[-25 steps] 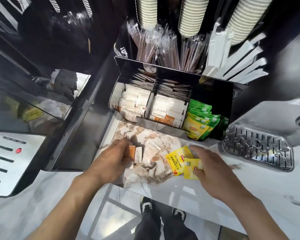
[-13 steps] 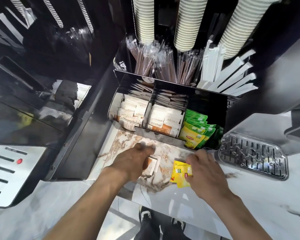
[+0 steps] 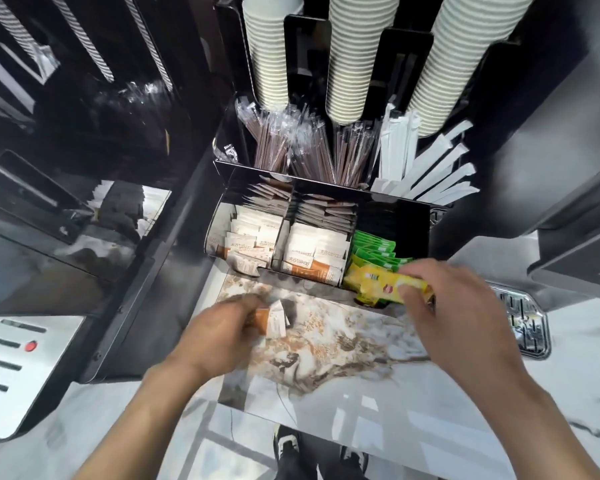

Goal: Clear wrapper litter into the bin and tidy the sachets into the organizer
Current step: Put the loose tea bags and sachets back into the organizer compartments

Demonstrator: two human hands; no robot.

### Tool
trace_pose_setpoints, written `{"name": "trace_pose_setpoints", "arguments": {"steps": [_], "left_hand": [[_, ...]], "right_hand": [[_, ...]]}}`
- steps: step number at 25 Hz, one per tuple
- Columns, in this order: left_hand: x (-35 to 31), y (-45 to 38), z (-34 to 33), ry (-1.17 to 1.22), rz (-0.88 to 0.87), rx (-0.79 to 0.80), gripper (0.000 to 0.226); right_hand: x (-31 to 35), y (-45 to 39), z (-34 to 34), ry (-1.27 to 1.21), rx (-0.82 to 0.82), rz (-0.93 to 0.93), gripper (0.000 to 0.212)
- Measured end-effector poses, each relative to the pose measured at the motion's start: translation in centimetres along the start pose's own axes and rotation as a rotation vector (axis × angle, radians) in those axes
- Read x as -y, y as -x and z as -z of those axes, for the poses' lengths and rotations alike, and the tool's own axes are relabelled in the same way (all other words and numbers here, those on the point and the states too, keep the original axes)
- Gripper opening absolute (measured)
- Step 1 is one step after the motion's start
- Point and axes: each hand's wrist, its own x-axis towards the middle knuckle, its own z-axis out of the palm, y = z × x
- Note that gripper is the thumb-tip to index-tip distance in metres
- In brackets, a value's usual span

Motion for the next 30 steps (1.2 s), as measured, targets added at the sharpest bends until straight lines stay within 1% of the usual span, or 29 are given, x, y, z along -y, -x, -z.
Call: {"name": "trace_pose_setpoints", "arguments": {"steps": [2, 5, 7, 9, 11, 14, 17, 19, 21, 22, 24, 26, 28, 30], "left_hand": [[0.2, 0.3, 2.6, 0.013, -0.036, -0.123, 0.026], [0.2, -0.1, 6.6, -0.017, -0.087, -0.316, 0.025], [-0.2, -1.0, 8.5, -0.064, -0.105, -0.410, 0.024], [-0.7, -2.5, 9.2, -0.150, -0.110, -0.461, 0.022], [-1.3, -4.5, 9.0, -0.257, -0.096, -0.447, 0.018], [-2.0, -7.0, 7.8, -0.396, -0.085, -0.329, 0.020], [-2.0, -8.2, 6.3, -0.510, -0.064, -0.224, 0.019], [-1.6, -8.4, 5.4, -0.568, -0.052, -0.154, 0.024], [-1.3, -8.1, 5.0, -0.553, -0.064, -0.139, 0.034], [-1.1, -7.9, 5.0, -0.518, -0.071, -0.161, 0.042], [-0.9, -7.0, 5.6, -0.447, -0.083, -0.272, 0.052], [-0.6, -5.5, 6.1, -0.359, -0.095, -0.428, 0.046], [0.0, -3.3, 5.7, -0.245, -0.077, -0.545, 0.039], [0.8, -0.7, 4.1, -0.161, -0.030, -0.567, 0.035]], "right_hand": [[0.0, -1.5, -0.1, 0.091, -0.023, -0.003, 0.011], [0.5, -2.8, -2.1, 0.235, 0.048, 0.006, 0.010], [0.5, -3.0, -3.6, 0.259, 0.068, 0.013, 0.008], [0.1, -2.8, -4.4, 0.248, 0.036, 0.008, 0.010], [-0.2, -2.3, -4.8, 0.267, 0.018, -0.005, 0.015], [-0.5, -1.3, -4.8, 0.289, -0.012, -0.025, 0.028], [-1.0, -0.3, -3.9, 0.245, -0.107, -0.063, 0.028], [-1.2, 0.5, -3.4, 0.214, -0.158, -0.069, 0.028], [-1.1, 1.2, -3.1, 0.178, -0.189, -0.064, 0.027], [-1.0, 1.5, -3.0, 0.158, -0.199, -0.065, 0.027], [-0.9, 1.8, -2.9, 0.121, -0.207, -0.083, 0.028], [-0.9, 1.9, -2.9, 0.120, -0.199, -0.104, 0.030], [-0.7, 1.7, -3.1, 0.154, -0.182, -0.107, 0.030], [-0.3, 1.2, -3.4, 0.211, -0.152, -0.102, 0.029]]}}
